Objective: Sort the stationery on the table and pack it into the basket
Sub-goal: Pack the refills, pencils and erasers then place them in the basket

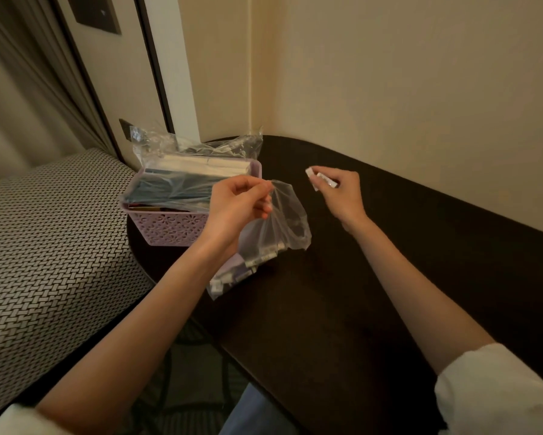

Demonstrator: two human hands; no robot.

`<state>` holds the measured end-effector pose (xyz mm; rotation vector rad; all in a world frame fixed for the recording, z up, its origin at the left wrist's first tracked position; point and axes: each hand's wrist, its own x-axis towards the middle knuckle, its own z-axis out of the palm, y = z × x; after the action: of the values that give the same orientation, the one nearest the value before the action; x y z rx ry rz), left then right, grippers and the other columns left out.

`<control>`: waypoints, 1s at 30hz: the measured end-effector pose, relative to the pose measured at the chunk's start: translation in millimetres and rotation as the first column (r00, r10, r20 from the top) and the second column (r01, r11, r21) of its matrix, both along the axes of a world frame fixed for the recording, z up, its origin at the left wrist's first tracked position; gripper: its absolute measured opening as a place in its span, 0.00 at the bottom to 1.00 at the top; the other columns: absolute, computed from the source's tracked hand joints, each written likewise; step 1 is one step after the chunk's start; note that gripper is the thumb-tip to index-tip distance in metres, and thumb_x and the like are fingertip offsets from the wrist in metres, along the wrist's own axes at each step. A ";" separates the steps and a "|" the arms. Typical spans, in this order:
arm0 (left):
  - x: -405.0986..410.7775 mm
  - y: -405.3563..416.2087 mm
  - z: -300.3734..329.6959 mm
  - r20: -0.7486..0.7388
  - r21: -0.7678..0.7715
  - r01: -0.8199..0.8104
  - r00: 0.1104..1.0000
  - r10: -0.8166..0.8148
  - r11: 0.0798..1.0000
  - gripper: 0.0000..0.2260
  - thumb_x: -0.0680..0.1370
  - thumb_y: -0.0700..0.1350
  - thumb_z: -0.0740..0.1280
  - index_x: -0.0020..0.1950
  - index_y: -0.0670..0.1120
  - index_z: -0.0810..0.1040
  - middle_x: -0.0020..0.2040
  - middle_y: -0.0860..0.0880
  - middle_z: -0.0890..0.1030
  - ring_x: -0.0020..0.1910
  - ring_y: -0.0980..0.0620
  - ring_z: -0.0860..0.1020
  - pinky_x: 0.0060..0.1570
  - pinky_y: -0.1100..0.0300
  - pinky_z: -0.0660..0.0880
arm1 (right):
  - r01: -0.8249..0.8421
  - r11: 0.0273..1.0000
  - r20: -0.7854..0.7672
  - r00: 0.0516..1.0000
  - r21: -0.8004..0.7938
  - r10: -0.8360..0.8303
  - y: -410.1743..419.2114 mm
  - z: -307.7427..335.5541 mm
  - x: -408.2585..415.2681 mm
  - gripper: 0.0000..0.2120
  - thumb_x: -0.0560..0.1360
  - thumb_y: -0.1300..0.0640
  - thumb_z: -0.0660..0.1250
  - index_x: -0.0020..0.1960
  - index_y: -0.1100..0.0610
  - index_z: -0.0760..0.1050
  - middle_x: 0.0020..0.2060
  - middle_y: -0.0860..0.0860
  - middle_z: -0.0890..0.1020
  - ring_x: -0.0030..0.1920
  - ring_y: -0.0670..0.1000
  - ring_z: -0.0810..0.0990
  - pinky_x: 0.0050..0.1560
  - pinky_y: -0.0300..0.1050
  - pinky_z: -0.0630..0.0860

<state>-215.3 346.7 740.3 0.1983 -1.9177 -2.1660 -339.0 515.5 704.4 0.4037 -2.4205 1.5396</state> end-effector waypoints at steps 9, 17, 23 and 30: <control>6.6 3.7 8.1 0.017 -0.088 -0.038 0.999 0.039 0.995 0.04 0.78 0.38 0.67 0.49 0.39 0.80 0.36 0.46 0.79 0.33 0.55 0.77 0.38 0.62 0.76 | -0.347 0.935 0.234 0.918 0.075 0.321 9.7 53.8 87.1 0.10 0.76 0.58 0.69 0.56 0.55 0.81 0.50 0.43 0.82 0.45 0.36 0.78 0.38 0.29 0.72; 19.3 9.3 17.2 -0.013 -0.053 -0.025 1.000 0.025 0.998 0.03 0.78 0.36 0.67 0.46 0.37 0.80 0.33 0.46 0.77 0.31 0.55 0.75 0.33 0.65 0.74 | -0.453 0.857 0.380 0.858 0.245 0.345 -23.2 52.5 98.9 0.08 0.77 0.59 0.66 0.52 0.60 0.82 0.38 0.45 0.77 0.36 0.42 0.75 0.31 0.32 0.70; 23.2 -4.5 23.8 -0.034 0.000 -0.071 0.997 0.071 0.997 0.06 0.77 0.36 0.67 0.41 0.41 0.80 0.31 0.47 0.78 0.29 0.55 0.76 0.32 0.64 0.74 | -0.485 0.866 0.449 0.804 0.118 0.389 -26.3 58.8 101.2 0.18 0.76 0.67 0.64 0.65 0.62 0.75 0.58 0.56 0.79 0.53 0.52 0.80 0.46 0.40 0.79; 27.6 -11.7 24.4 -0.019 0.067 -0.088 0.996 0.090 0.994 0.04 0.77 0.36 0.67 0.42 0.40 0.80 0.33 0.46 0.78 0.30 0.54 0.77 0.32 0.64 0.75 | -0.278 0.958 0.244 0.927 -0.063 0.285 -17.0 57.8 101.5 0.11 0.77 0.65 0.66 0.59 0.62 0.78 0.51 0.57 0.83 0.48 0.49 0.82 0.47 0.41 0.81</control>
<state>-187.7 334.9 764.7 0.2659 -1.7922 -2.1656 -237.5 498.5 762.2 0.6091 -2.6199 1.8411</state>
